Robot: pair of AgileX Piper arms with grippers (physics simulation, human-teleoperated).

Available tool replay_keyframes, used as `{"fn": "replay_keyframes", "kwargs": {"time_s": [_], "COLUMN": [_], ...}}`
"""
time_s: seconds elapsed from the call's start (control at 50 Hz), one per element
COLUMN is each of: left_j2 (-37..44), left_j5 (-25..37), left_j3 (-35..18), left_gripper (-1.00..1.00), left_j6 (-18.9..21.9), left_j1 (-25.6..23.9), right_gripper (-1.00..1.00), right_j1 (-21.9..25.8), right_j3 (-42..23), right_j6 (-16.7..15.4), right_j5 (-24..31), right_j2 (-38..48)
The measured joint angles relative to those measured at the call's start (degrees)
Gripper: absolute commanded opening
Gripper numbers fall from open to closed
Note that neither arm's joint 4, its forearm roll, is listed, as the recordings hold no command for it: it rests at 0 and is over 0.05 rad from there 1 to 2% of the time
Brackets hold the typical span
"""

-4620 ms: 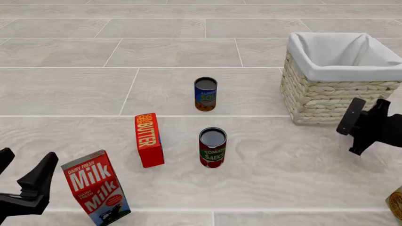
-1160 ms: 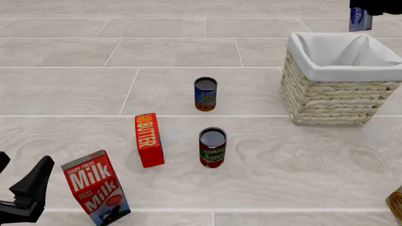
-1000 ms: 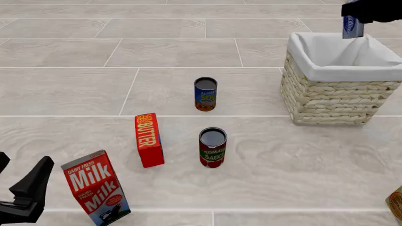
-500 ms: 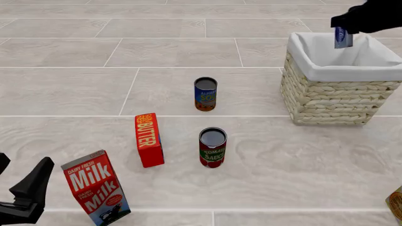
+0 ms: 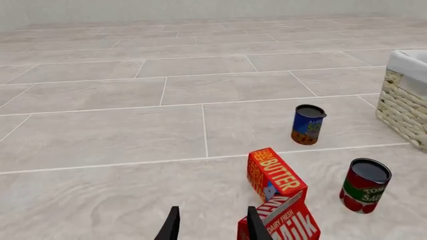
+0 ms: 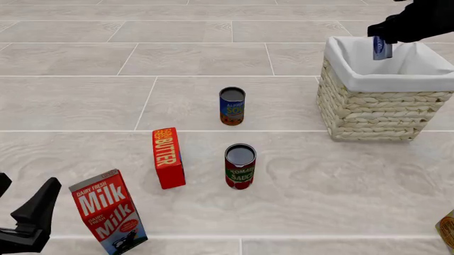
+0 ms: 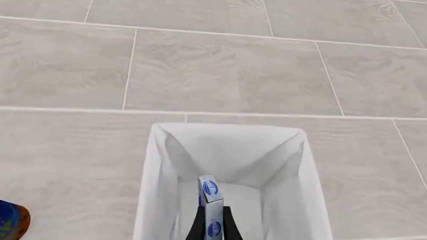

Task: Pick the cream cheese and place it in the basket.

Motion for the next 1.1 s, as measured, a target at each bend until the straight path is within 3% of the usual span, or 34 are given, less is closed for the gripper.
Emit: {"fn": "replay_keyframes", "kwargs": {"time_s": [0.5, 0.52, 1.1], "left_j2": [-0.02, -0.02, -0.02], "left_j5": [0.18, 0.19, 0.27], "left_j3": [0.00, 0.00, 0.00], "left_gripper": [1.00, 1.00, 1.00], "left_j6": [0.05, 0.06, -0.06], "left_j1": [0.14, 0.14, 0.14], "right_gripper": [-1.00, 1.00, 1.00], "right_j1": [0.24, 0.23, -0.28], "right_j3": [1.30, 1.37, 3.79], "right_j6": [-0.35, -0.39, -0.50], "right_j5": [-2.38, -2.47, -4.53], "right_j2": [2.85, 2.89, 0.41]}}
